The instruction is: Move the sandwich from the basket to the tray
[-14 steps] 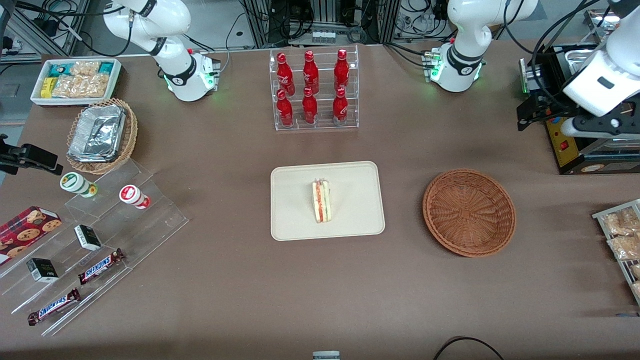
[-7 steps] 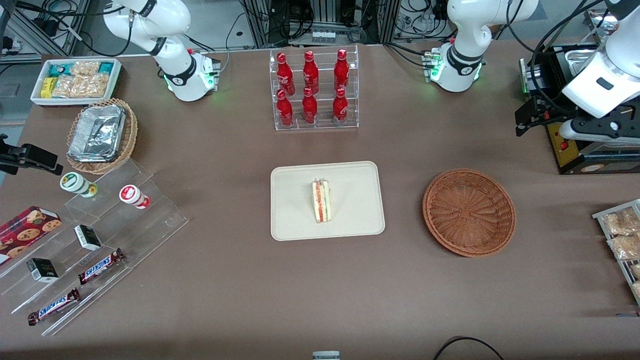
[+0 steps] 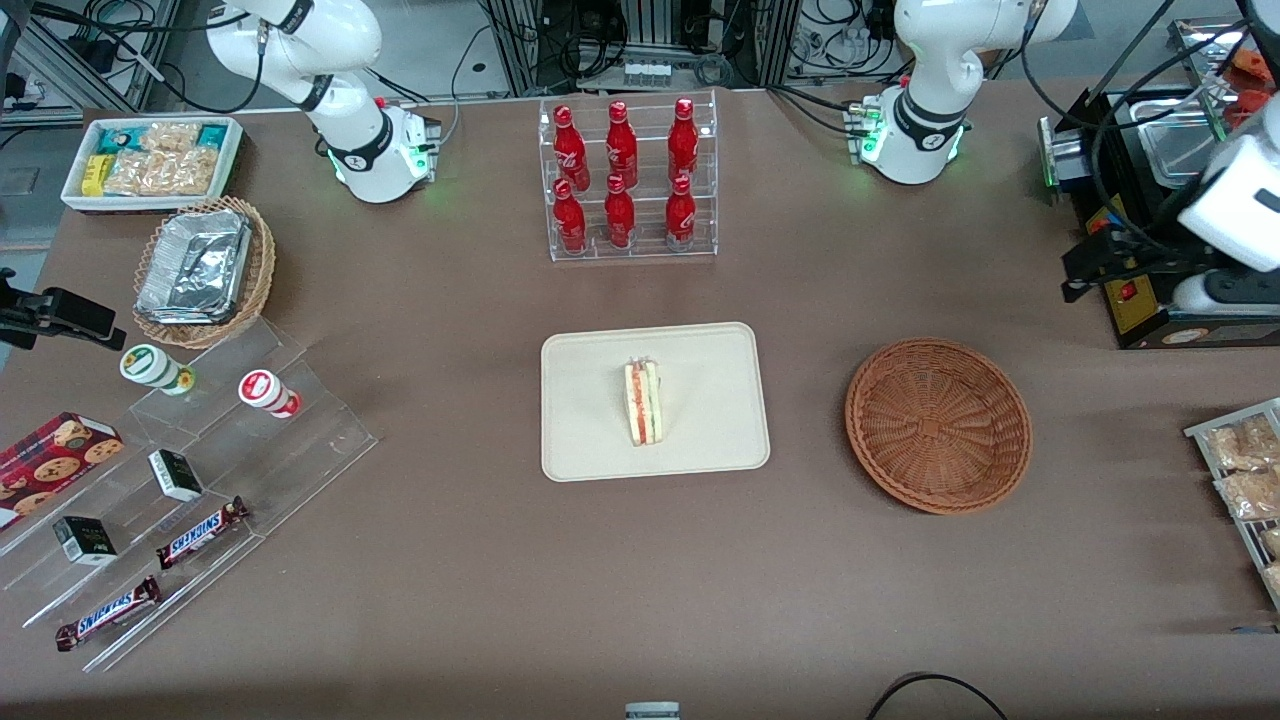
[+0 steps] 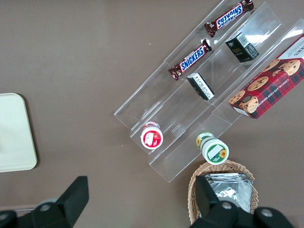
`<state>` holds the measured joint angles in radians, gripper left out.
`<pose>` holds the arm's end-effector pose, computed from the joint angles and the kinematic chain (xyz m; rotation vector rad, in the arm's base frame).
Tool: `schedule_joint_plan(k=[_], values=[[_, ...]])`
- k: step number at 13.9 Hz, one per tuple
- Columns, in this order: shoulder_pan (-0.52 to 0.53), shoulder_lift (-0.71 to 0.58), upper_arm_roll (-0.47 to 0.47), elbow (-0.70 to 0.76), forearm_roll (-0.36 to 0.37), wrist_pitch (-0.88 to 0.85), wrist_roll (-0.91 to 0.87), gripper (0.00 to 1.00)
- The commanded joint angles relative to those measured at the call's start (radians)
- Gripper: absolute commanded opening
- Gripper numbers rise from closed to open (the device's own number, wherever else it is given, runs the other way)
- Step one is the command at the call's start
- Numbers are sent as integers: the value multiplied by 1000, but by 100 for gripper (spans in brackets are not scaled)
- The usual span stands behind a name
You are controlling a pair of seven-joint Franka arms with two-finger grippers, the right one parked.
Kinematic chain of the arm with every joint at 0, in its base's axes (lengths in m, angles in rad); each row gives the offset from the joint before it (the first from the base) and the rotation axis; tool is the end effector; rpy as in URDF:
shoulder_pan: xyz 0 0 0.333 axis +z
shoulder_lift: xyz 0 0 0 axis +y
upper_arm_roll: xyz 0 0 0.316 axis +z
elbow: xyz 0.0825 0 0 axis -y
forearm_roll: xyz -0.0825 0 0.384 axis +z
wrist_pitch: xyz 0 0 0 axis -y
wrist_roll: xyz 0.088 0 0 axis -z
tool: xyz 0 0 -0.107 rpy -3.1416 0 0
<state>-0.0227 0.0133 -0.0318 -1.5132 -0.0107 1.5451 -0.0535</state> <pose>0.5558 -0.0314 0.6420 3.1294 -0.0021 0.0281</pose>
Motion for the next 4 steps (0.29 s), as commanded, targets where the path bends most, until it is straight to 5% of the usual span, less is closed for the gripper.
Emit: schedule_joint_plan(k=[1,4], values=[[-25,28,21,48,1,-16,-8,100],[-22,31,21,48,0,-17,-2,100]])
